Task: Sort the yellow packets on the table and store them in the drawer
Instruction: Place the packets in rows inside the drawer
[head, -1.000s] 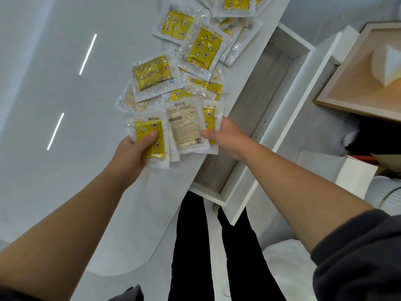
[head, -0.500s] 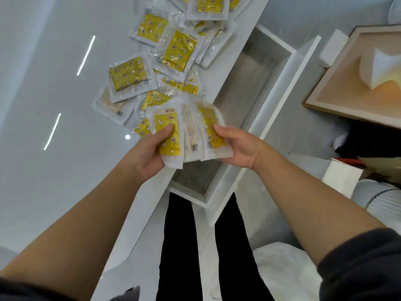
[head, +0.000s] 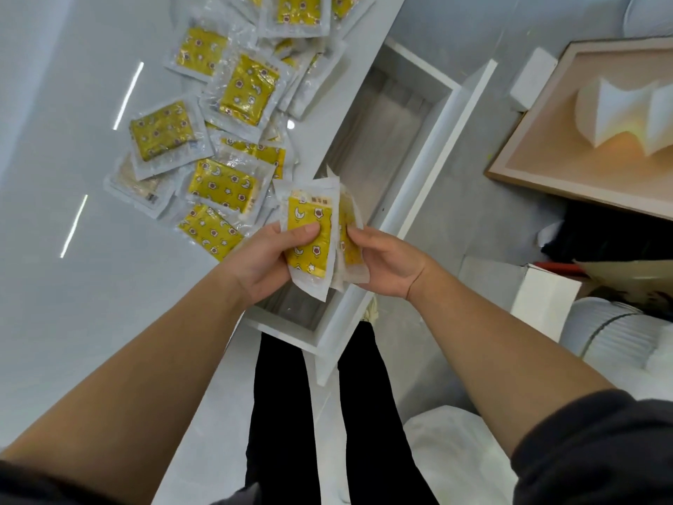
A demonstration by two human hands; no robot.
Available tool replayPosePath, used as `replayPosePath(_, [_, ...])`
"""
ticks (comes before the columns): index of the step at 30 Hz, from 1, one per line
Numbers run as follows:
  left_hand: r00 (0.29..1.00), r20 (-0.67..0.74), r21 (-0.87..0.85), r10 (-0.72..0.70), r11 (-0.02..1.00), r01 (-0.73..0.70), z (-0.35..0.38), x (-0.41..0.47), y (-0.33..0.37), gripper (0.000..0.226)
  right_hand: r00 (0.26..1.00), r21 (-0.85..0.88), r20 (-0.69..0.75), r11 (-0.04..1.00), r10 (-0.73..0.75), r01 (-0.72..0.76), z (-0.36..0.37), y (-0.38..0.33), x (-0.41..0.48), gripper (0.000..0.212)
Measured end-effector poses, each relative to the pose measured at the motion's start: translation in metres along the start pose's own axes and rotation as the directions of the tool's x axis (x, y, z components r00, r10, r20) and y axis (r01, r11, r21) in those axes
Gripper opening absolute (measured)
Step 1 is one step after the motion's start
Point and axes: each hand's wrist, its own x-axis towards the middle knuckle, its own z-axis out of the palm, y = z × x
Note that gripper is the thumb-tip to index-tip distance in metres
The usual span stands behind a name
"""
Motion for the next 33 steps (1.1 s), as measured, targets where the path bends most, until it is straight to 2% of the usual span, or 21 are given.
replayPosePath(3, [0.994, -0.105, -0.008, -0.006, 1.000, 0.005, -0.004, 0.010, -0.007, 0.054, 0.995, -0.029, -0.095, 0.999, -0.039, 0.037, -0.015, -0.003, -0.001, 0.068])
replayPosePath(6, [0.952, -0.307, 0.027, 0.015, 1.000, -0.007, -0.016, 0.019, -0.020, 0.030, 0.950, -0.072, -0.300, 0.995, -0.085, 0.066, -0.043, -0.012, -0.007, 0.078])
replayPosePath(9, [0.908, -0.418, 0.094, 0.005, 0.995, 0.038, -0.026, 0.022, -0.039, 0.012, 0.909, -0.186, -0.403, 0.982, -0.103, 0.029, -0.063, -0.023, -0.015, 0.080])
replayPosePath(11, [0.880, -0.476, 0.102, 0.000, 0.993, 0.055, -0.031, 0.022, -0.053, 0.014, 0.894, -0.280, -0.436, 0.960, -0.103, -0.025, -0.069, -0.029, -0.020, 0.052])
replayPosePath(13, [0.852, -0.522, 0.063, -0.030, 0.995, 0.074, -0.034, 0.020, -0.066, 0.028, 0.878, -0.352, -0.474, 0.929, -0.070, -0.116, -0.070, -0.034, -0.024, 0.027])
replayPosePath(16, [0.841, -0.533, -0.043, -0.089, 0.996, 0.078, -0.034, 0.017, -0.080, 0.040, 0.874, -0.391, -0.486, 0.899, -0.019, -0.197, -0.070, -0.039, -0.026, 0.025])
replayPosePath(19, [0.838, -0.538, -0.081, -0.091, 0.995, 0.055, -0.032, 0.015, -0.088, 0.034, 0.873, -0.369, -0.488, 0.905, 0.007, -0.213, -0.068, -0.041, -0.026, 0.027])
replayPosePath(22, [0.807, -0.587, -0.015, -0.067, 0.997, 0.072, -0.035, 0.016, -0.095, 0.028, 0.868, -0.368, -0.496, 0.898, 0.029, -0.240, -0.065, -0.042, -0.024, 0.027])
replayPosePath(25, [0.782, -0.621, 0.066, -0.052, 0.991, 0.118, -0.045, 0.023, -0.108, 0.032, 0.848, -0.440, -0.531, 0.856, -0.004, -0.271, -0.067, -0.042, -0.017, 0.028])
replayPosePath(27, [0.732, -0.678, 0.034, -0.069, 0.992, 0.124, -0.053, 0.030, -0.119, 0.043, 0.835, -0.566, -0.548, 0.754, -0.043, -0.332, -0.071, -0.041, -0.008, 0.030])
replayPosePath(28, [0.696, -0.713, 0.001, -0.086, 0.992, 0.124, -0.058, 0.036, -0.125, 0.050, 0.830, -0.643, -0.554, 0.668, -0.067, -0.375, -0.073, -0.040, -0.001, 0.033])
replayPosePath(31, [0.616, -0.776, -0.075, -0.135, 0.990, 0.122, -0.068, 0.056, -0.144, 0.064, 0.823, -0.810, -0.556, 0.297, -0.114, -0.506, -0.080, -0.038, 0.024, 0.054])
replayPosePath(33, [0.586, -0.796, -0.109, -0.154, 0.988, 0.111, -0.073, 0.073, -0.156, 0.058, 0.824, -0.836, -0.549, 0.095, -0.140, -0.540, -0.084, -0.040, 0.044, 0.057])
